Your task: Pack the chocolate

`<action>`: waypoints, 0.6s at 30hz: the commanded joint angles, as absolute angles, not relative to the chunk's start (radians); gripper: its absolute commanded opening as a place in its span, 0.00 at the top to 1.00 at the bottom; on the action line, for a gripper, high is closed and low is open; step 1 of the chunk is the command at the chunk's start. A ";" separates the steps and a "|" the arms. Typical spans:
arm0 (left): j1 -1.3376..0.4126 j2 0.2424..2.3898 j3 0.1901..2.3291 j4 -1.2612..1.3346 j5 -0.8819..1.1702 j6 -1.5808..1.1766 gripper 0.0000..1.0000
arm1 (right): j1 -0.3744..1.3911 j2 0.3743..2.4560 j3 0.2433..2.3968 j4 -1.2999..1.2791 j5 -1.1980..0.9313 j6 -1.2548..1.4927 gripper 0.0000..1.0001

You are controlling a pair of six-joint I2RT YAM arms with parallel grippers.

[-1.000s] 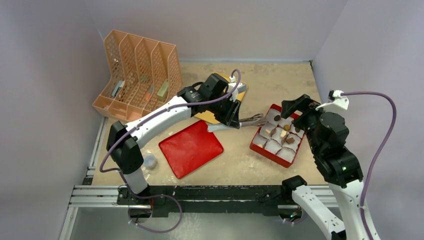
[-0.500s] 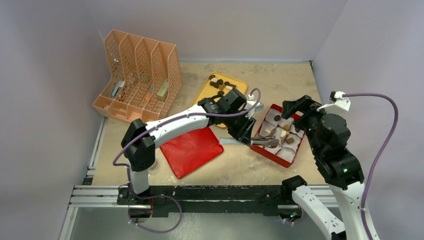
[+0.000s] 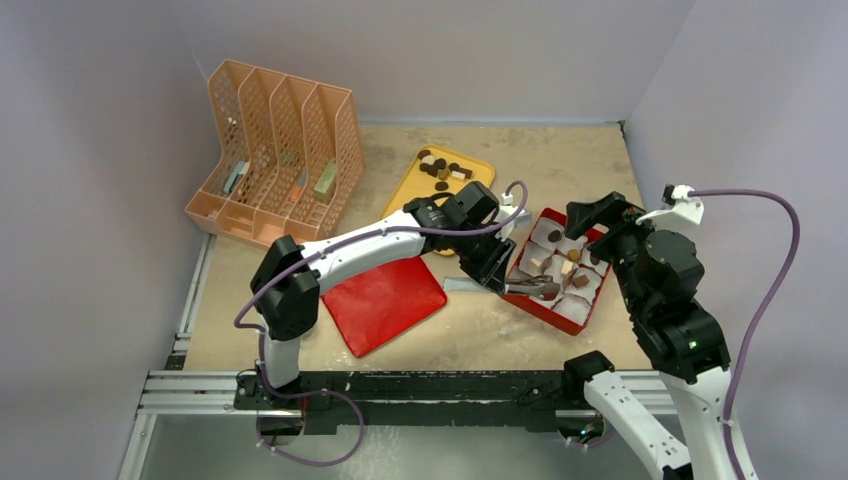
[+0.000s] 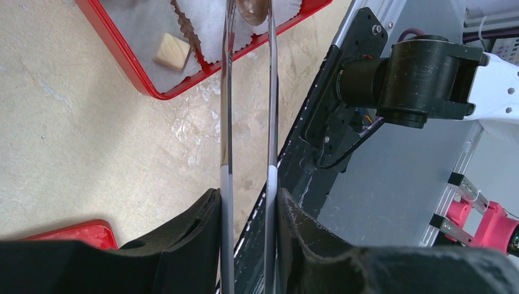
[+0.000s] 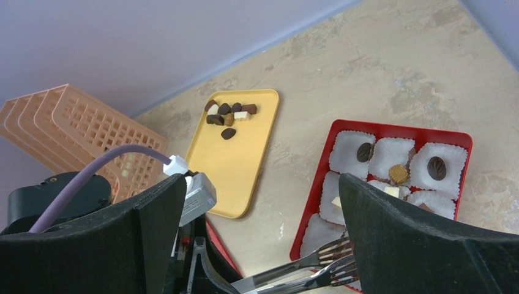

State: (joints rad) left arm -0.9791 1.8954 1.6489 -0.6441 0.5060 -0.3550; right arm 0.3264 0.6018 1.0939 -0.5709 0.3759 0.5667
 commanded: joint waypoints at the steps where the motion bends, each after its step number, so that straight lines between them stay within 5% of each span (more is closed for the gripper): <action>1: -0.990 1.905 1.706 -0.589 0.540 -0.342 0.72 | 0.328 0.594 1.117 -0.543 0.394 0.561 0.04; 18: -0.994 1.921 1.713 -0.609 0.511 -0.322 0.67 | 0.329 0.597 1.129 -0.544 0.394 0.559 0.04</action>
